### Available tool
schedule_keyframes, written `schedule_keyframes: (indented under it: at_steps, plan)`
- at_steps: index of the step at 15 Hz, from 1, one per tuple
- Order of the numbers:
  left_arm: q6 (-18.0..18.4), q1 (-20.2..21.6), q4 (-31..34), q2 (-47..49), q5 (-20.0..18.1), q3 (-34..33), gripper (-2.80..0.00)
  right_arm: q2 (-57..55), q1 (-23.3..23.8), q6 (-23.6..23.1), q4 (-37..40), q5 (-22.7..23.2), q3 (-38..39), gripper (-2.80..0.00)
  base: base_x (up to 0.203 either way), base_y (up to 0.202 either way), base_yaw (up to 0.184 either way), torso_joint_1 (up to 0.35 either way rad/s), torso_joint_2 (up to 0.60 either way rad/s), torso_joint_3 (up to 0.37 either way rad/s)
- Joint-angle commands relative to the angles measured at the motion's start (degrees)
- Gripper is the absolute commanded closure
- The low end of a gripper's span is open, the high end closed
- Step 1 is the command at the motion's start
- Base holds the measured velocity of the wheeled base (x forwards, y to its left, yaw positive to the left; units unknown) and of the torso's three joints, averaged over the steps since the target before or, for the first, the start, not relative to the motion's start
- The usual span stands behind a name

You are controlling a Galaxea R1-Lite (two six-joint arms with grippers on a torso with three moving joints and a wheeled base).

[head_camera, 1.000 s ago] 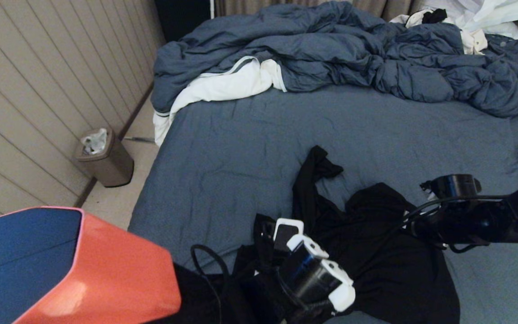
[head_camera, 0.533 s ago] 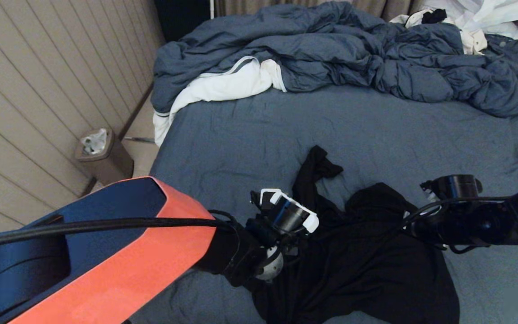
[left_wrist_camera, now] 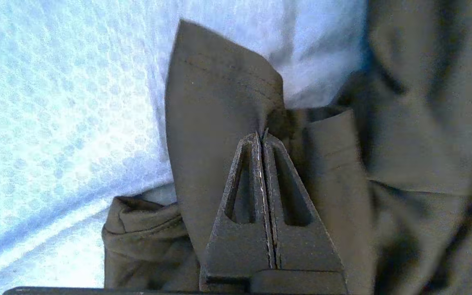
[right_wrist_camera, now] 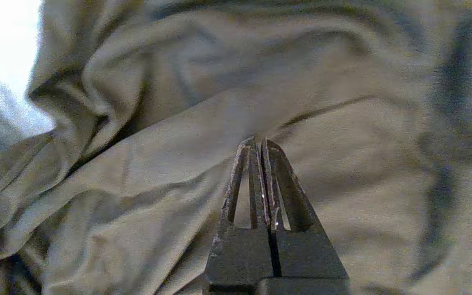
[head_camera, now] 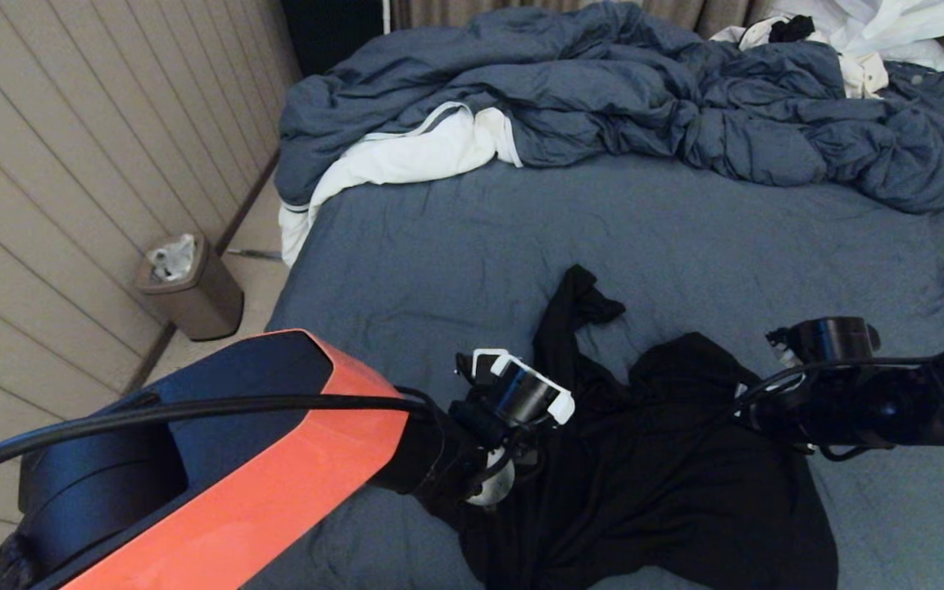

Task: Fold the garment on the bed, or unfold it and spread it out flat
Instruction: Unford the black T-shirt

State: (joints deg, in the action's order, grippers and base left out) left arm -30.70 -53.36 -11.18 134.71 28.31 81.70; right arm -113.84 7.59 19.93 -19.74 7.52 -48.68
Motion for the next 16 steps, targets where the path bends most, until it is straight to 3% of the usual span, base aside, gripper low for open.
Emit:
schedule_keyframes:
  at_steps: [1,4,5,16]
  plan:
    - [-0.24,-0.07,0.06,-3.01,0.17,-0.52,0.0,-0.15,0.05,0.11,-0.13,-0.05,-0.09,0.0,0.0,0.0,0.0,0.0,0.0,0.0]
    - [-0.34,-0.33,2.33,-6.18,0.25,-0.35,0.0,-0.33,0.05,0.11,-0.21,-0.06,-0.01,0.0,0.0,0.0,0.0,0.0,0.0,0.0]
    - [-0.36,-0.34,2.81,-6.22,0.26,0.29,-2.8,-0.24,0.05,0.11,-0.21,-0.11,-0.08,0.0,0.0,0.0,0.0,0.0,0.0,0.0]
    - [-0.15,-1.28,2.51,0.4,0.23,3.55,-2.8,-0.18,0.14,0.11,-0.21,-0.14,-0.01,0.0,0.0,0.0,0.0,0.0,0.0,0.0]
